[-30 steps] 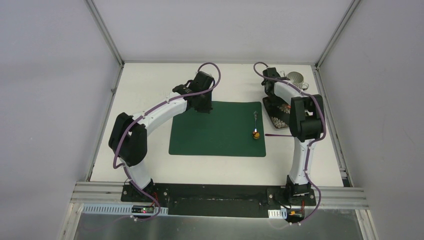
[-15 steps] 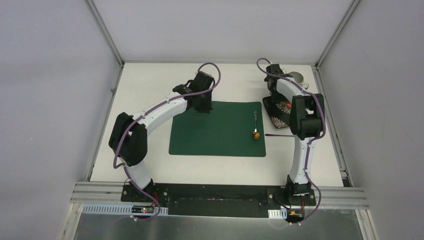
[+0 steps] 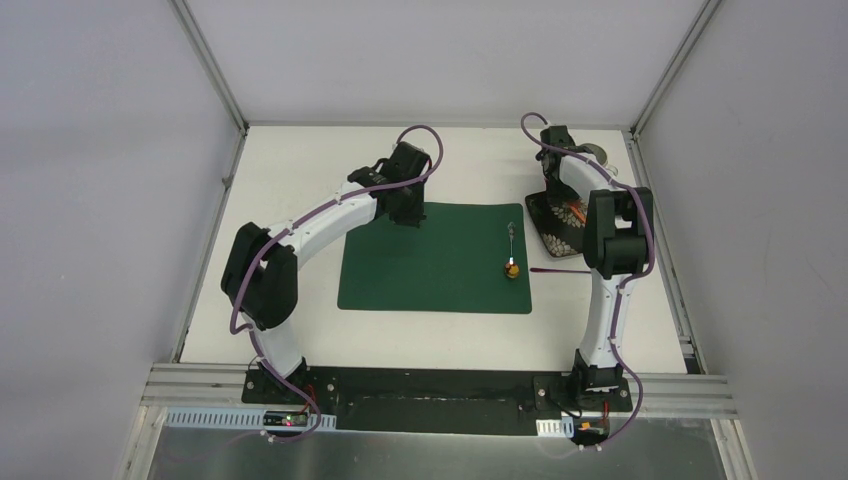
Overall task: Set the dinner table for one person
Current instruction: Pick up the fork at the center of the board.
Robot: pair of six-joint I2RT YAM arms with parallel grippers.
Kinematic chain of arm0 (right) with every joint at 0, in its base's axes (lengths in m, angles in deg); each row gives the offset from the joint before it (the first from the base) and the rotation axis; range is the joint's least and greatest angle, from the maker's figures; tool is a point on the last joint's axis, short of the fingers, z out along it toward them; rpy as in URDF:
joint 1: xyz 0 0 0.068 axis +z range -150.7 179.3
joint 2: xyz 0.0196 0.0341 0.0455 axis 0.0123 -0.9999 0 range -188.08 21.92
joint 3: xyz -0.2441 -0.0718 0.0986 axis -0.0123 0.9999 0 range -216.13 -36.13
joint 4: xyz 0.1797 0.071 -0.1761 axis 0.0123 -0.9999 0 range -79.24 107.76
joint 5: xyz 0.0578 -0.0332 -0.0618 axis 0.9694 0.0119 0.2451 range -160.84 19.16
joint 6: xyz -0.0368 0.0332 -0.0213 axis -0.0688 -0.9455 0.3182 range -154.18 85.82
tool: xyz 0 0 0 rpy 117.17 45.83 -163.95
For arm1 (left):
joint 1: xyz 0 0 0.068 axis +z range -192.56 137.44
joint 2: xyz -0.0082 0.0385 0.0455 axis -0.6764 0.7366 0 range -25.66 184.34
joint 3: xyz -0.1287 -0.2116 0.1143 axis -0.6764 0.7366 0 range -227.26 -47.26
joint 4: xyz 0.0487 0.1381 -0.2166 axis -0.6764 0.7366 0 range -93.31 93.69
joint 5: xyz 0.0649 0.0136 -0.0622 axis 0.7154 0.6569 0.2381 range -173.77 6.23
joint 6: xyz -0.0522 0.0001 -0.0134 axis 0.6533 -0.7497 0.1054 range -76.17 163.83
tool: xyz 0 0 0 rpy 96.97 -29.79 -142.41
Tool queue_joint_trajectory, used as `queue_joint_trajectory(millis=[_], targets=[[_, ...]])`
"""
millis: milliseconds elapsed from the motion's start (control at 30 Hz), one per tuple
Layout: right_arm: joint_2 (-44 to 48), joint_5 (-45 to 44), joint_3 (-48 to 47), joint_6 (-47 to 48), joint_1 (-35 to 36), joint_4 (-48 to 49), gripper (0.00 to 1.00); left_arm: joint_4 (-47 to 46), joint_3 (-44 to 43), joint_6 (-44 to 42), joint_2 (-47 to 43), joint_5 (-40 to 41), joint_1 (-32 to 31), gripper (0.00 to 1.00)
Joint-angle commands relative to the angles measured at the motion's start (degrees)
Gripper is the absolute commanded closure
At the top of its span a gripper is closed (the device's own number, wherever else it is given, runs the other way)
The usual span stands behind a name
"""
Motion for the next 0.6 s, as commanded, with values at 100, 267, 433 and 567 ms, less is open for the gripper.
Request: queue_joint_trajectory(millis=[100, 267, 433, 567], targets=[[-1.6, 7.3, 2.2, -2.7, -0.1, -0.9, 0.72, 0.1, -2.3, 0.5, -0.9, 0.4, 0.3, 1.00], [-0.4, 8.7, 4.5, -3.8, 0.0, -0.6, 0.78, 0.0, -2.2, 0.6, -1.0, 0.1, 0.1, 1.00], [0.2, 9.5, 5.6, -4.6, 0.3, -0.7, 0.86, 0.1, -2.1, 0.6, -1.1, 0.0, -0.1, 1.00], [0.8, 10.0, 6.5, -5.0, 0.9, -0.6, 0.99, 0.0, -2.0, 0.6, -1.5, -0.1, -0.1, 1.00]])
